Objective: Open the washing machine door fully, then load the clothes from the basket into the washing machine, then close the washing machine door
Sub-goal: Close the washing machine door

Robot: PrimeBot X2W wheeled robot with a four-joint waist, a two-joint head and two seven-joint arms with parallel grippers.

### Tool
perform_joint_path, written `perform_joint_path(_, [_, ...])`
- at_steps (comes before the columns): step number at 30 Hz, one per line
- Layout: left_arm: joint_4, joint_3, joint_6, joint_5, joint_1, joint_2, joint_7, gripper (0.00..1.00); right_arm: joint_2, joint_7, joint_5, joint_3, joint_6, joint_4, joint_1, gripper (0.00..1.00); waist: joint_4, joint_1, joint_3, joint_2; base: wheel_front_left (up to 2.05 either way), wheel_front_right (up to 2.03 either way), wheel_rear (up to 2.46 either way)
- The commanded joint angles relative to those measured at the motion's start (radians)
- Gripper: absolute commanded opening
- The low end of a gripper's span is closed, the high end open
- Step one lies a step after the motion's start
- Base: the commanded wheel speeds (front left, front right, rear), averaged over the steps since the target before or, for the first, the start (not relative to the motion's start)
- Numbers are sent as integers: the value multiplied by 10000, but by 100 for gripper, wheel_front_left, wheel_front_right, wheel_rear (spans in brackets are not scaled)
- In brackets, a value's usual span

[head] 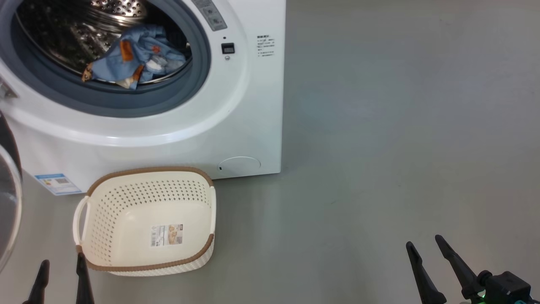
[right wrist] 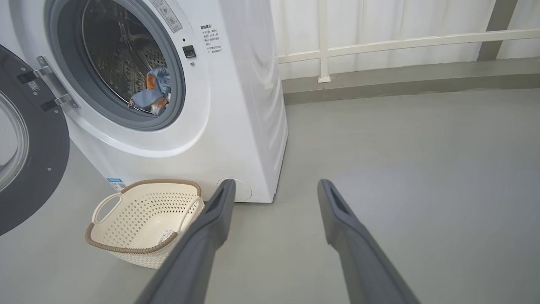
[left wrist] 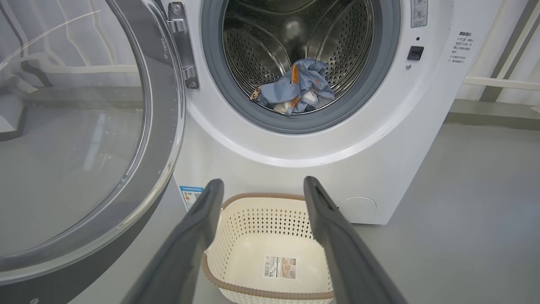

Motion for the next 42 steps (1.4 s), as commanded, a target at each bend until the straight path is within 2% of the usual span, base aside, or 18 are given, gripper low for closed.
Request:
perform_joint_path(1, [-263,273,-31,-69,-248,104,-53,100,-187,-48,-47,214,14,-267,-330,100,131,0,27,-1,0,0,0])
perform_joint_path(9, [-151,298,-31,-159,-340,-26,-53,100,-275,-48,-51,446,14,-224,-520,100,857,0,46,-1,0,0,0])
perform_joint_path(18, [-36,119,17,-324,-256,-106,-53,100,-477,-48,11,834,14,-102,-679,100,2227,0,-76,-1,0,0,0])
perform_joint_path(30, [179,-386,426,-1015,-101,-112,-53,100,-779,-48,104,1365,14,64,-983,100,3860,0,-172,-1,0,0,0])
perform_joint_path(42, [257,-784,575,-1268,-19,-113,-53,100,-987,-48,172,1771,14,147,-1197,100,5231,0,-155,-1,0,0,0])
